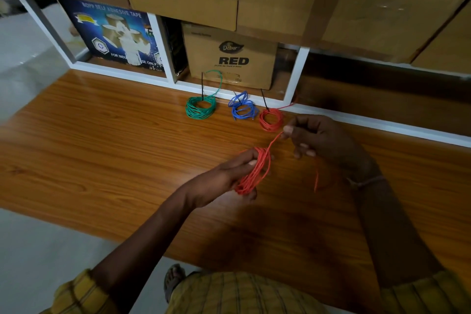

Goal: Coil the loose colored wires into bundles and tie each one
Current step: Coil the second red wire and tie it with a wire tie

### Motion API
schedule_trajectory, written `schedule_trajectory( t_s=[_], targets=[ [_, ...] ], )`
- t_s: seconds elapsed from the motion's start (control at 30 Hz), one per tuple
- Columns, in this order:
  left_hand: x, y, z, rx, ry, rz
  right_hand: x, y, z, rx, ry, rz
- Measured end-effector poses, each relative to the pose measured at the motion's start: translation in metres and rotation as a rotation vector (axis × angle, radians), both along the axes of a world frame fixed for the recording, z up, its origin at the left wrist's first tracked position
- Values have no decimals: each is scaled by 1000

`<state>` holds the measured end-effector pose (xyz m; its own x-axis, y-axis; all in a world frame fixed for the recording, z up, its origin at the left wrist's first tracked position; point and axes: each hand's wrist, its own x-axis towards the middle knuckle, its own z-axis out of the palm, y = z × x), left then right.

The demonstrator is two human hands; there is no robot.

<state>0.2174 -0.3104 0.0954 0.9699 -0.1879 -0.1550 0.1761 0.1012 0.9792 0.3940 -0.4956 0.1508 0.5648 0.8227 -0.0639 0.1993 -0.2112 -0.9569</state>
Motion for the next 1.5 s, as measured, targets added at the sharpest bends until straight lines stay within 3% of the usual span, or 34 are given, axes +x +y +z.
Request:
schedule_trajectory(
  t_s=[0.17,0.4,0.53,0.7,0.77,0.87,1.0,1.07,1.2,1.33,1.5],
  targets=[
    [-1,-3,4,-373,-13,-81,-7,12,-44,36,81,-71],
    [11,15,13,-814,-68,96,-49,16,-87,-31,204,-23],
    [29,24,8,-980,-66,274,-65,17,-99,-138,46,32],
    [46,25,-1,-983,-34,505,-75,13,-86,-317,-208,238],
    [51,17,-4,-895,-48,590,-72,13,-79,-348,-213,268],
    [53,9,-8,-554,-133,705,-67,11,-68,-392,-285,332],
    [55,15,-4,-246,-210,757,-70,6,-54,-310,-48,309],
    [54,18,-4,23,-238,756,-70,3,-47,-290,26,275],
    [51,29,-17,443,-247,646,-64,0,-32,-251,141,258],
    [49,30,-24,632,-235,441,-56,-2,-24,-226,153,244],
    [42,27,-18,781,-221,243,-37,-11,-10,-294,28,238]
  ],
)
